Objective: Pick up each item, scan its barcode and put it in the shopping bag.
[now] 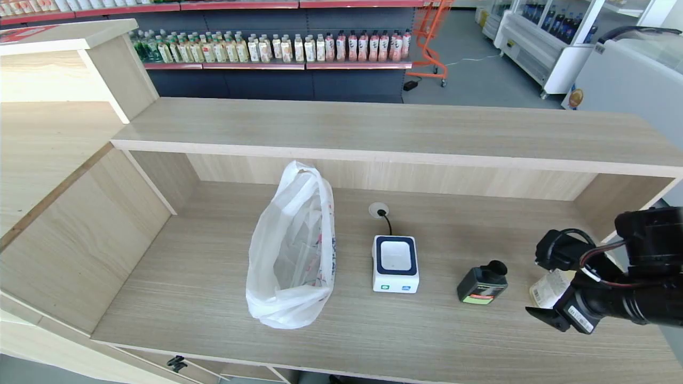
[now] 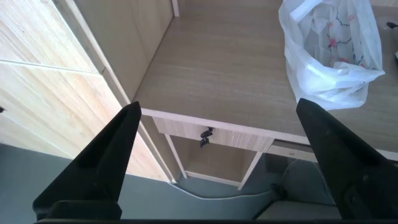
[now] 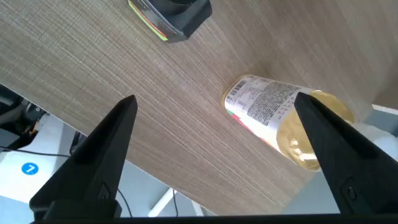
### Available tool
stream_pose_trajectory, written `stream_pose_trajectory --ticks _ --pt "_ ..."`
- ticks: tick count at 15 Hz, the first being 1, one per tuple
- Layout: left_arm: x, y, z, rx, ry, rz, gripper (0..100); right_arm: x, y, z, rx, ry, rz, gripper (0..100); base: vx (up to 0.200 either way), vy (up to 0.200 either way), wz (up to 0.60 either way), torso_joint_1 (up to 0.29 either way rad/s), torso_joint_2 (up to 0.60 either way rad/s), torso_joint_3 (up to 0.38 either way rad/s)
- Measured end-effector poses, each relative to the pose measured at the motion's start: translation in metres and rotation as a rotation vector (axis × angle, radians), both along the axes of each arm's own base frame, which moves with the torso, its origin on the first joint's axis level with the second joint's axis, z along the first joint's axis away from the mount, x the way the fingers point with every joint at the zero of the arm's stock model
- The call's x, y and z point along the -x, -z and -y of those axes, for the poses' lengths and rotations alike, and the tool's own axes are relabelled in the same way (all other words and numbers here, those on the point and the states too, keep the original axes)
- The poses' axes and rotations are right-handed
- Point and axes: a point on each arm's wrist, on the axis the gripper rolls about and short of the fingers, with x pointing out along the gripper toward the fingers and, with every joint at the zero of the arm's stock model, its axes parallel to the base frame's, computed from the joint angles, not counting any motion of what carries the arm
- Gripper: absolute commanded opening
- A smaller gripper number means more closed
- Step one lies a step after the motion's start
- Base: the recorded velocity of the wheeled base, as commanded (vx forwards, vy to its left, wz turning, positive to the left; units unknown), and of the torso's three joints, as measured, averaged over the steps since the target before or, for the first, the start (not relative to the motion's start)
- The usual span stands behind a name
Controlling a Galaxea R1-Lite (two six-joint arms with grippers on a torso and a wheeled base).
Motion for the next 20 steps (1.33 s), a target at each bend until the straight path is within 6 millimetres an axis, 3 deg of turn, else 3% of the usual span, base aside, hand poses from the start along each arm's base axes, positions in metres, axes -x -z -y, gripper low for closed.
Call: stream_pose_trajectory --ticks 8,12,13,20 --pt "0.0 0.0 0.0 0.0 0.0 0.0 100 -0.047 0.056 -0.021 -0.054 -0.114 -0.021 100 0.0 0.0 0.0 0.0 0.0 0.0" --pt "0.0 0.0 0.0 0.0 0.0 0.0 100 -0.067 0.07 -0.029 -0.112 -0.173 -0.035 100 0.0 0.0 0.0 0.0 0.0 0.0" --pt "0.0 0.0 0.0 0.0 0.0 0.0 100 -0.071 0.071 -0.031 -0.128 -0.168 -0.028 0 0.0 0.0 0.0 0.0 0.0 0.0" --pt "0.0 0.0 0.0 0.0 0.0 0.0 100 -0.087 0.077 -0.05 -0.181 -0.183 0.033 0 0.0 0.0 0.0 0.0 0.0 0.0"
